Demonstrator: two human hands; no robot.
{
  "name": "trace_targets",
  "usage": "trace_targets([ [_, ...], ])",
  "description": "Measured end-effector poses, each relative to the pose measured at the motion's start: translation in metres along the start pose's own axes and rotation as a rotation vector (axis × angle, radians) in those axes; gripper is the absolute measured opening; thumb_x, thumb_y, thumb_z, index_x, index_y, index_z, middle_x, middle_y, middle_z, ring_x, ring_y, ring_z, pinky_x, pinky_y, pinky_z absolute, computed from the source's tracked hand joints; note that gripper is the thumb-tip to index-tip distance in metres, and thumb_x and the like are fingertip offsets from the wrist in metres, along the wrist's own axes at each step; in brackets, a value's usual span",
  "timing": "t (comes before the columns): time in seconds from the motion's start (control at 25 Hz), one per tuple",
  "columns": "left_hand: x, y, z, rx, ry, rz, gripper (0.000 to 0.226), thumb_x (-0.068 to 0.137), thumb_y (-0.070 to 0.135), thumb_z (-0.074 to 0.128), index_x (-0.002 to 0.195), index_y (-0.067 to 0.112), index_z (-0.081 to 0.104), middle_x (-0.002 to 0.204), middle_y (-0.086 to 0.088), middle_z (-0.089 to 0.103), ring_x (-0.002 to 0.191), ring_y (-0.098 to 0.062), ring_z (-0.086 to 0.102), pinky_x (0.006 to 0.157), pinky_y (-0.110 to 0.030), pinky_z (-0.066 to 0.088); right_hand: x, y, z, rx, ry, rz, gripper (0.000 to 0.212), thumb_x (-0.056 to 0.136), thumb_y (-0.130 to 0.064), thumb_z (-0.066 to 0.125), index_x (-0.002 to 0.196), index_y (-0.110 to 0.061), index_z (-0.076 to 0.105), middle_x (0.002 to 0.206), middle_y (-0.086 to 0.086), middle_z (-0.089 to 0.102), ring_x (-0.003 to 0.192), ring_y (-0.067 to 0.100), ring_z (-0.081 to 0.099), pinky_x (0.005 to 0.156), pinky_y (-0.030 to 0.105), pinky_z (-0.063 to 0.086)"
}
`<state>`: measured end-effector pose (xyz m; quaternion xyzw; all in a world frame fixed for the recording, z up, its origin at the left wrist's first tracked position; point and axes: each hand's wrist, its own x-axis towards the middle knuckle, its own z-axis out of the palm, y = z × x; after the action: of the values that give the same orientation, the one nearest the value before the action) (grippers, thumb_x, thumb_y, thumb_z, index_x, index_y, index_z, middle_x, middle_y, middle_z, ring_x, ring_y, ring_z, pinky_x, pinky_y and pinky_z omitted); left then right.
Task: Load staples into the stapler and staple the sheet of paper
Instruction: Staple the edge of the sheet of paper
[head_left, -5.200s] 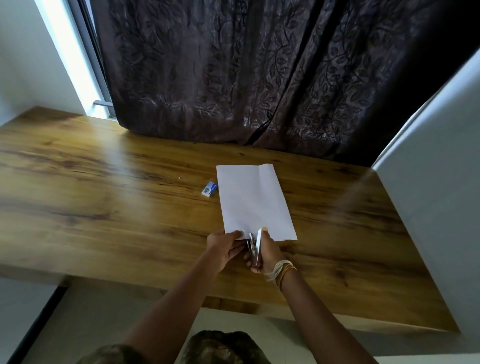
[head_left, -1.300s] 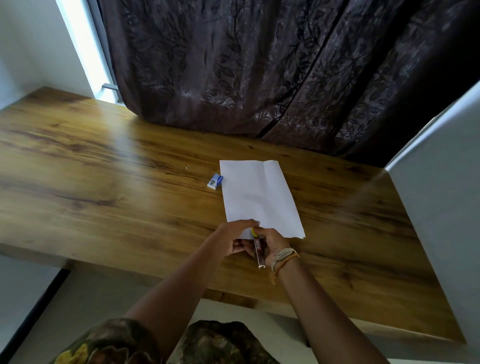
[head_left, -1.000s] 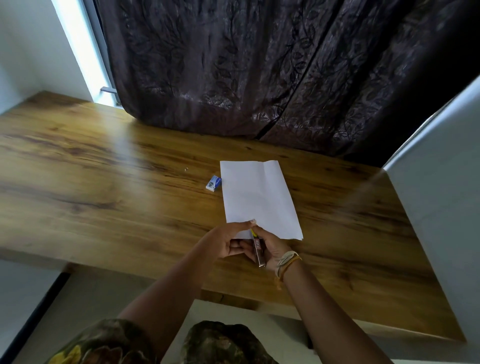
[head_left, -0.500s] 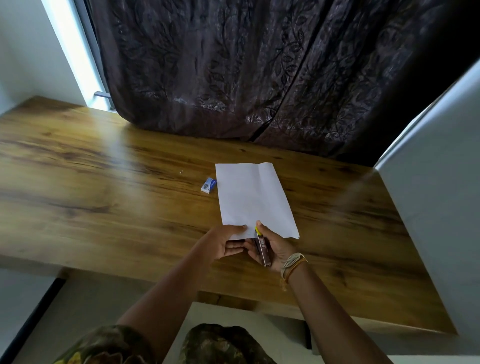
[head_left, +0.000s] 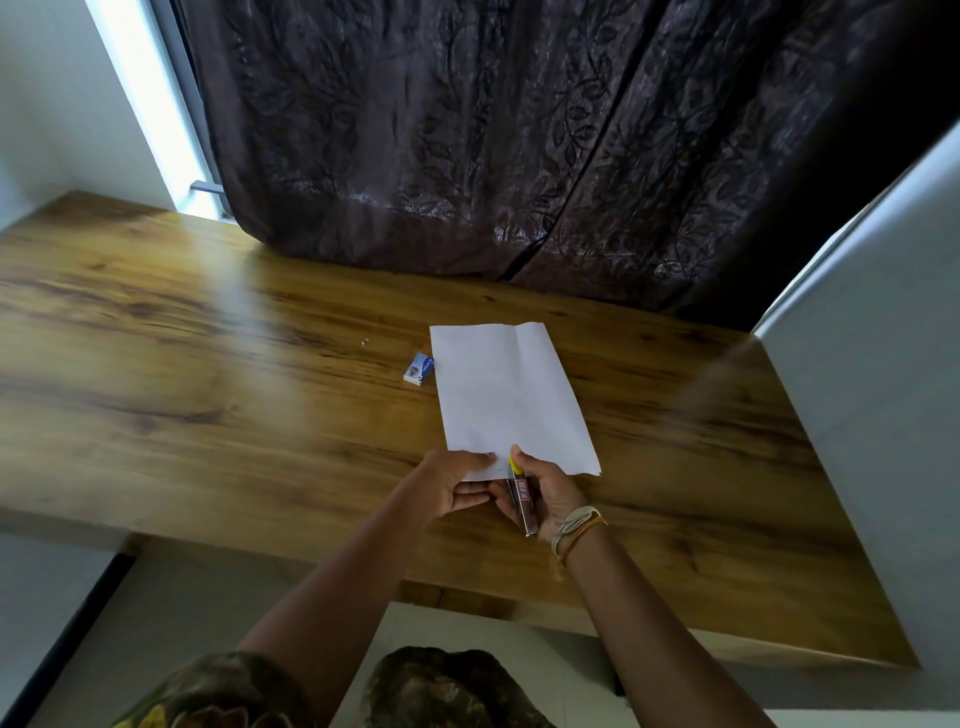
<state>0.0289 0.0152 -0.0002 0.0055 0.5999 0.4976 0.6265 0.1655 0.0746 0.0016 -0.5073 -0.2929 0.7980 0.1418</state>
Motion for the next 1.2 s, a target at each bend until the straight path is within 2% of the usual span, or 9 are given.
trace_targets([
  [0.16, 0.003, -0.001, 0.000, -0.006, -0.004, 0.000, 0.050, 0.081, 0.008, 0.075, 0.126, 0.002, 0.054, 0.105, -0.015, 0.069, 0.083, -0.025, 0.068, 0.077, -0.040, 0.056, 0.004, 0.004, 0.006, 0.001, 0.058, -0.052, 0.022, 0.086, -0.030, 0.066, 0.091, -0.009, 0.066, 0.074, 0.009, 0.069, 0.066, 0.019, 0.068, 0.068, 0.034, 0.058],
  [0.4, 0.004, -0.001, 0.001, 0.001, 0.010, 0.009, 0.050, 0.081, 0.011, 0.076, 0.126, 0.003, 0.054, 0.112, -0.016, 0.069, 0.087, -0.026, 0.069, 0.073, -0.039, 0.057, 0.000, 0.004, 0.002, -0.066, 0.008, -0.044, 0.034, 0.086, -0.040, 0.064, 0.110, -0.015, 0.063, 0.091, 0.007, 0.072, 0.084, 0.020, 0.069, 0.074, 0.036, 0.054],
  [0.56, 0.002, 0.001, 0.003, 0.002, 0.025, 0.001, 0.050, 0.081, 0.010, 0.075, 0.124, 0.006, 0.051, 0.106, -0.017, 0.070, 0.086, -0.027, 0.071, 0.071, -0.040, 0.058, -0.005, -0.012, -0.014, -0.143, 0.053, -0.007, 0.045, 0.082, -0.051, 0.064, 0.099, -0.010, 0.064, 0.073, 0.004, 0.071, 0.061, 0.014, 0.068, 0.062, 0.030, 0.056],
  [0.68, 0.001, 0.001, 0.005, 0.003, 0.041, -0.001, 0.050, 0.081, 0.009, 0.075, 0.124, 0.009, 0.049, 0.108, -0.017, 0.069, 0.090, -0.029, 0.071, 0.075, -0.042, 0.058, -0.002, -0.017, -0.030, -0.205, 0.195, -0.039, 0.046, 0.084, -0.058, 0.058, 0.084, -0.012, 0.059, 0.059, 0.001, 0.062, 0.041, 0.010, 0.052, 0.041, 0.018, 0.040],
  [0.76, 0.001, 0.002, 0.005, 0.011, 0.057, 0.002, 0.050, 0.081, 0.009, 0.075, 0.123, 0.010, 0.048, 0.110, -0.017, 0.068, 0.088, -0.029, 0.072, 0.074, -0.042, 0.059, 0.002, -0.021, -0.039, -0.254, 0.337, -0.084, 0.051, 0.084, -0.064, 0.051, 0.072, -0.014, 0.052, 0.055, 0.000, 0.051, 0.037, 0.010, 0.037, 0.038, 0.015, 0.028],
  [0.88, 0.002, 0.002, 0.006, 0.025, 0.074, 0.002, 0.047, 0.081, 0.009, 0.075, 0.120, 0.013, 0.048, 0.109, -0.016, 0.068, 0.084, -0.027, 0.072, 0.073, -0.042, 0.060, 0.008, -0.033, -0.051, -0.282, 0.518, -0.190, 0.046, 0.087, -0.056, 0.045, 0.065, -0.015, 0.047, 0.059, 0.000, 0.042, 0.047, 0.014, 0.034, 0.045, 0.023, 0.028],
  [0.96, 0.003, 0.001, 0.006, 0.028, 0.077, 0.004, 0.045, 0.082, 0.009, 0.074, 0.118, 0.013, 0.048, 0.106, -0.015, 0.067, 0.084, -0.027, 0.072, 0.074, -0.042, 0.060, 0.010, -0.042, -0.065, -0.470, 0.640, -0.302, 0.042, 0.085, -0.050, 0.041, 0.063, -0.016, 0.049, 0.065, 0.003, 0.049, 0.058, 0.021, 0.045, 0.058, 0.029, 0.035],
  [1.08, 0.003, 0.001, 0.006, 0.028, 0.080, 0.006, 0.045, 0.082, 0.008, 0.074, 0.118, 0.014, 0.048, 0.114, -0.017, 0.066, 0.087, -0.029, 0.072, 0.075, -0.043, 0.060, 0.018, -0.054, -0.087, -0.828, 0.769, -0.416, 0.036, 0.094, -0.040, 0.045, 0.098, -0.008, 0.061, 0.100, 0.011, 0.065, 0.091, 0.034, 0.061, 0.075, 0.032, 0.042],
  [1.2, 0.001, 0.003, 0.005, 0.030, 0.079, 0.002, 0.045, 0.082, 0.008, 0.074, 0.120, 0.012, 0.049, 0.116, -0.017, 0.066, 0.089, -0.029, 0.072, 0.076, -0.044, 0.060, 0.025, -0.063, -0.100, -1.047, 0.847, -0.457, 0.043, 0.091, -0.037, 0.054, 0.119, -0.005, 0.054, 0.118, 0.016, 0.059, 0.101, 0.037, 0.061, 0.081, 0.041, 0.052],
])
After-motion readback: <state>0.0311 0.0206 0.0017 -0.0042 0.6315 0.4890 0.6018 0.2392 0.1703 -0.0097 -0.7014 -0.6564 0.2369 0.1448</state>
